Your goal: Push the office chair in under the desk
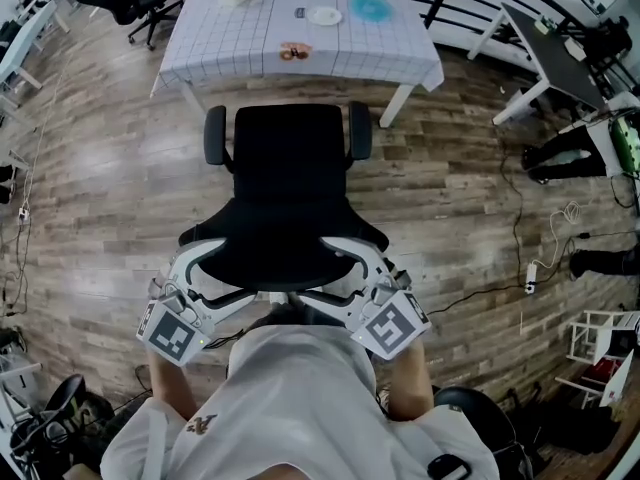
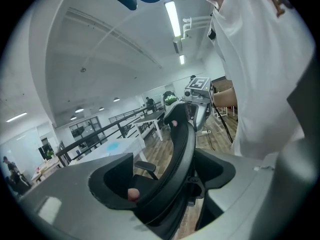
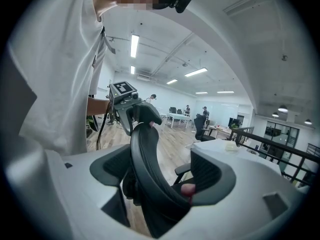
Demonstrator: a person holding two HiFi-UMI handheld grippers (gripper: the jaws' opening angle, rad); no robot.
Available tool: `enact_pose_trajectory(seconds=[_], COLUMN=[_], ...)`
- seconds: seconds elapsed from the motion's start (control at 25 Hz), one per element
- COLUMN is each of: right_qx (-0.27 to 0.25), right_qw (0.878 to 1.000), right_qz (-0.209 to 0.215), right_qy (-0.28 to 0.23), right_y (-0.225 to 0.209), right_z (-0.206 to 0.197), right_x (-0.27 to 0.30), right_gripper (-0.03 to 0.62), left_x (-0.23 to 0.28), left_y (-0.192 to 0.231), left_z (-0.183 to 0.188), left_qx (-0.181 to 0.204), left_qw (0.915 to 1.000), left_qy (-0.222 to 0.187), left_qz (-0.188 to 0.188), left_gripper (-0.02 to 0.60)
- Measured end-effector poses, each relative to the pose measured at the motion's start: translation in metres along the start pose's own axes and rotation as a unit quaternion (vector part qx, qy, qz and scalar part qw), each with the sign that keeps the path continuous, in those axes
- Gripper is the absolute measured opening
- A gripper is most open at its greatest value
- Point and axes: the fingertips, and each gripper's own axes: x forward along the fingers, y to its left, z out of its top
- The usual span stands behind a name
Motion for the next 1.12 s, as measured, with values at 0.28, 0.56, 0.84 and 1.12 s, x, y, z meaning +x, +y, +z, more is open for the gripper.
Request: enact_pose_trajectory(seconds=[0.28,0.56,0.84,1.12], right_qx=[0.000,0.000,0.005,0.010], right_qw=[1.000,1.000,1.000,1.000], right_qz=[0.000,0.003,-0.004,0.000], right_qy=[0.004,0.019,0.009,0.009], right_y=[-0.010,-0.020,-0.036,-0.054], right_z=[-0.001,-0.003,-0.002,-0.005], right_x=[0.008,0.018,0.023,0.027], right_gripper=[0.381,0.379,0.379,0.380], left_x=[0.002,0.006,0.010,0.020], left_y=[0.013,0.025,0.042,0.057], left_z=[-0.003,-0.010,-0.009,-0.009], left_qx=[0.001,0.007,0.010,0.006], left_qw=[1.0000,0.9999,0.9999,0.9999], left_qy=[-0.001,0.007,-0.011,-0.009], left_qz=[0.003,0.001,-0.005,-0.007], left_gripper=[0.386,0.380,0.379,0.379])
